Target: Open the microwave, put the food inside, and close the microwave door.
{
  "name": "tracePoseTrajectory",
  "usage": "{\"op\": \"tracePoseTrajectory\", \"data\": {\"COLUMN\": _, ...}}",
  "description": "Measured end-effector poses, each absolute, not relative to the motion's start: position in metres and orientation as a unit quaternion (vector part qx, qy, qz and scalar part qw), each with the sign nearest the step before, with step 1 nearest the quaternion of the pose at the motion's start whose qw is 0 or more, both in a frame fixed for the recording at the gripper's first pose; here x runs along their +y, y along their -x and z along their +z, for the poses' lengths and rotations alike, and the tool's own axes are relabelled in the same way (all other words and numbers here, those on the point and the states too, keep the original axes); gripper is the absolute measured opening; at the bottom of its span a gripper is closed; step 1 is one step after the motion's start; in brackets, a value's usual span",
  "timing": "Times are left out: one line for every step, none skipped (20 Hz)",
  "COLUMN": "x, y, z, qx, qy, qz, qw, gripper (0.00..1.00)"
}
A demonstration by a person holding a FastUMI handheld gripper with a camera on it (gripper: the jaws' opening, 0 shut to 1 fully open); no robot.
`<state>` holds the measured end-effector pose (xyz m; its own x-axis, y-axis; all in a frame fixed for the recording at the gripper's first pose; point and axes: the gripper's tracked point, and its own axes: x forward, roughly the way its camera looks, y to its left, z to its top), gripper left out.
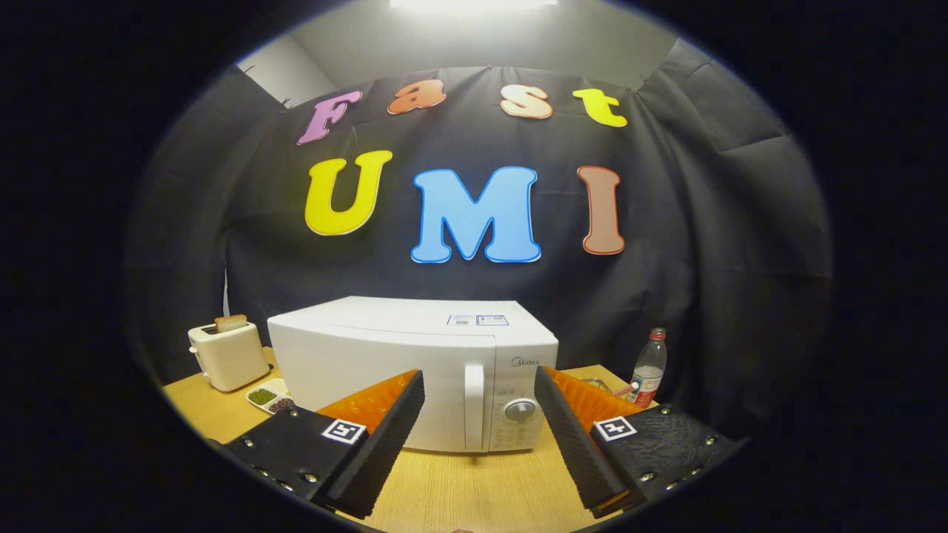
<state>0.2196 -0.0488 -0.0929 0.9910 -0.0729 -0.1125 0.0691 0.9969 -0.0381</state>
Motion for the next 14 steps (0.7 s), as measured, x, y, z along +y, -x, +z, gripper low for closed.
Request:
{"op": "tracePoseTrajectory", "data": {"x": -0.051, "y": -0.227, "z": -0.099, "qx": 0.06, "qy": 0.02, "qz": -0.034, "qw": 0.997, "gripper": 0.96}}
{"op": "tracePoseTrajectory", "data": {"x": -0.053, "y": -0.235, "z": -0.105, "qx": 0.063, "qy": 0.021, "qz": -0.034, "qw": 0.997, "gripper": 0.96}}
{"op": "tracePoseTrajectory", "data": {"x": -0.054, "y": -0.243, "z": -0.112, "qx": 0.068, "qy": 0.02, "qz": -0.033, "qw": 0.997, "gripper": 0.96}}
{"op": "tracePoseTrajectory", "data": {"x": -0.054, "y": -0.252, "z": -0.12, "qx": 0.074, "qy": 0.018, "qz": -0.032, "qw": 0.997, "gripper": 0.96}}
{"op": "tracePoseTrajectory", "data": {"x": -0.054, "y": -0.259, "z": -0.128, "qx": 0.08, "qy": 0.014, "qz": -0.031, "qw": 0.996, "gripper": 0.97}}
{"op": "tracePoseTrajectory", "data": {"x": -0.054, "y": -0.266, "z": -0.137, "qx": 0.087, "qy": 0.01, "qz": -0.029, "qw": 0.996, "gripper": 0.96}}
{"op": "tracePoseTrajectory", "data": {"x": -0.051, "y": -0.272, "z": -0.146, "qx": 0.094, "qy": 0.01, "qz": -0.026, "qw": 0.995, "gripper": 0.97}}
{"op": "tracePoseTrajectory", "data": {"x": -0.05, "y": -0.278, "z": -0.154, "qx": 0.1, "qy": 0.015, "qz": -0.024, "qw": 0.995, "gripper": 0.96}}
{"op": "tracePoseTrajectory", "data": {"x": -0.049, "y": -0.282, "z": -0.161, "qx": 0.104, "qy": 0.021, "qz": -0.022, "qw": 0.994, "gripper": 0.96}}
{"op": "tracePoseTrajectory", "data": {"x": -0.047, "y": -0.286, "z": -0.166, "qx": 0.106, "qy": 0.024, "qz": -0.017, "qw": 0.994, "gripper": 0.97}}
{"op": "tracePoseTrajectory", "data": {"x": -0.045, "y": -0.29, "z": -0.173, "qx": 0.111, "qy": 0.02, "qz": -0.011, "qw": 0.994, "gripper": 0.96}}
{"op": "tracePoseTrajectory", "data": {"x": -0.043, "y": -0.292, "z": -0.177, "qx": 0.112, "qy": 0.015, "qz": -0.008, "qw": 0.994, "gripper": 0.96}}
{"op": "tracePoseTrajectory", "data": {"x": -0.04, "y": -0.294, "z": -0.177, "qx": 0.109, "qy": 0.006, "qz": -0.003, "qw": 0.994, "gripper": 0.95}}
{"op": "tracePoseTrajectory", "data": {"x": -0.039, "y": -0.297, "z": -0.178, "qx": 0.106, "qy": -0.001, "qz": -0.002, "qw": 0.994, "gripper": 0.93}}
